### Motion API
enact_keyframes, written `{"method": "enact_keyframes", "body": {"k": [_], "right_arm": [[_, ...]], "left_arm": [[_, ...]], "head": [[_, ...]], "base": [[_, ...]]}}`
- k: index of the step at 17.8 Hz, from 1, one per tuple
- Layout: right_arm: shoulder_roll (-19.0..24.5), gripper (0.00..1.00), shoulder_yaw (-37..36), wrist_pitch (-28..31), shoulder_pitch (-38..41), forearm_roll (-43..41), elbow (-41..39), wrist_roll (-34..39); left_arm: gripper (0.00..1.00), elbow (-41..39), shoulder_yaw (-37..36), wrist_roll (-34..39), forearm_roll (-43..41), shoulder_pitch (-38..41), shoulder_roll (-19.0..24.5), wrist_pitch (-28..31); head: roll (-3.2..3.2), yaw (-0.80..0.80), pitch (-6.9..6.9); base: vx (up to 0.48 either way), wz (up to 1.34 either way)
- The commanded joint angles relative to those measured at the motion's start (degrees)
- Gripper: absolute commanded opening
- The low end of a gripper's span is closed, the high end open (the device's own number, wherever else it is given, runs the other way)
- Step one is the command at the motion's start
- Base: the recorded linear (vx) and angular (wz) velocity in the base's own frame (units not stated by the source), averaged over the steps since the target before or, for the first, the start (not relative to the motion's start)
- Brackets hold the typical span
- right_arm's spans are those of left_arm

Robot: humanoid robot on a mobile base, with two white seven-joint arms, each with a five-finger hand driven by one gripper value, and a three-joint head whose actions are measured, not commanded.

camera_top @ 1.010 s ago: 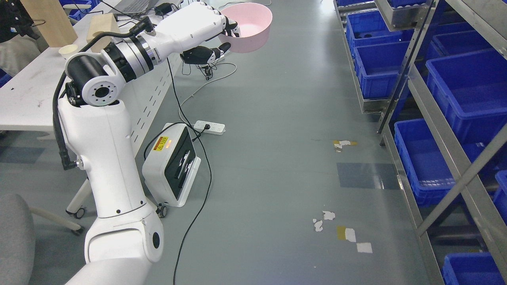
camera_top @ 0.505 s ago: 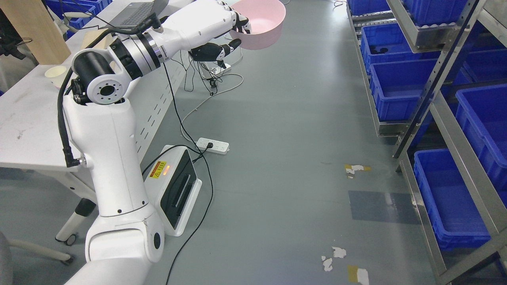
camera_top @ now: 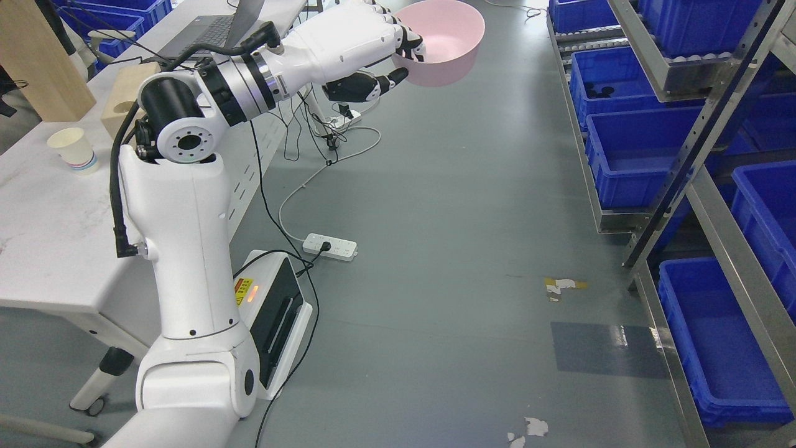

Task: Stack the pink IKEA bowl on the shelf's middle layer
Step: 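Hold the pink bowl raised in the left hand while driving, then move the held bowl over the pink bowl on the tray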

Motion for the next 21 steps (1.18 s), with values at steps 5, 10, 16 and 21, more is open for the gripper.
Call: {"method": "enact_keyframes", "body": {"k": [5, 10, 16, 21], "right_arm": [[-1.0, 1.00, 0.0, 0.1, 1.4, 0.0, -1.0, -0.1], [-1.0, 1.00, -0.1, 0.1, 1.4, 0.0, -1.0, -0.1], [-1.0, 1.00, 0.0, 0.1, 1.4, 0.0, -1.0, -0.1], [-1.0, 1.00, 0.0, 0.1, 1.4, 0.0, -1.0, -0.1]], "left_arm": [[0.01, -0.1, -7.5, 1.3, 1.3, 1.2, 1.0, 0.0], [0.01, -0.7, -9.6, 1.3, 1.3, 3.0, 1.0, 0.0], [0.01, -1.1, -4.8, 0.7, 1.5, -1.2, 1.0, 0.0], [0.01, 0.4, -0.1, 0.4, -2.3, -6.3, 2.0, 0.0]], "head": [[0.00, 0.00, 0.00], [0.00, 0.00, 0.00], [0.00, 0.00, 0.00], [0.00, 0.00, 0.00]], "base": [[0.020, -0.50], [0.006, -1.44], [0.024, -1.47], [0.061, -1.12]]}}
